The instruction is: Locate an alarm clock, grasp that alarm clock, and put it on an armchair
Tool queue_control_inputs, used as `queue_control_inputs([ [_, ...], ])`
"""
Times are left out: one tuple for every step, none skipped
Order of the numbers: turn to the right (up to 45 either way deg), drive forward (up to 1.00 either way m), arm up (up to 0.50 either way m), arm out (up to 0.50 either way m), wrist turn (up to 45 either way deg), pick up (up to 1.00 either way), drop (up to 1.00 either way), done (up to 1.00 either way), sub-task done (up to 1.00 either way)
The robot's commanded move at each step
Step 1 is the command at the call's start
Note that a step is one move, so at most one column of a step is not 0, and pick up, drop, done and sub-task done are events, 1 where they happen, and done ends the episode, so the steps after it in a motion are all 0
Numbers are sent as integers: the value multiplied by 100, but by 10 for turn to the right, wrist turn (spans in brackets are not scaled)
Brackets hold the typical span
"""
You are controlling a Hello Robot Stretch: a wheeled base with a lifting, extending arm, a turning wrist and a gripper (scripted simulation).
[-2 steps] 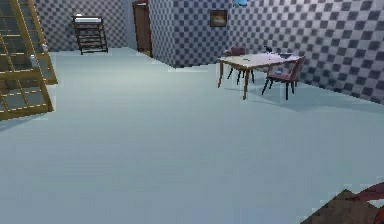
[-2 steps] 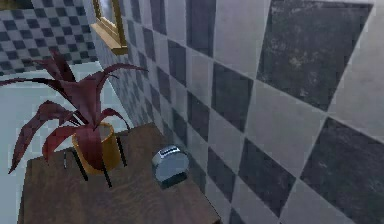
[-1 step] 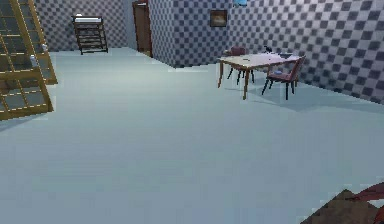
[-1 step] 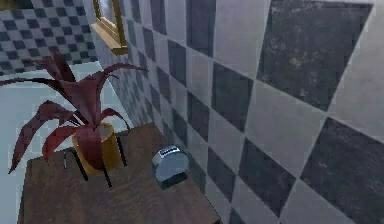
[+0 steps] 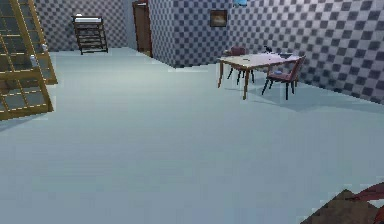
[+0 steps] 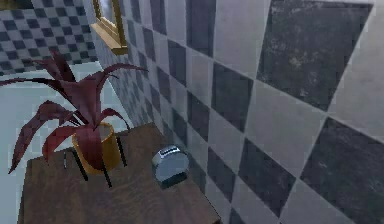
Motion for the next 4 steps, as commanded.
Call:
queue_control_inputs([
  [0, 0, 0, 30, 0, 0, 0, 0, 0],
  [0, 0, 0, 0, 450, 0, 0, 0, 0],
  [0, 0, 0, 0, 450, 0, 0, 0, 0],
  [0, 0, 0, 0, 450, 0, 0, 0, 0],
])
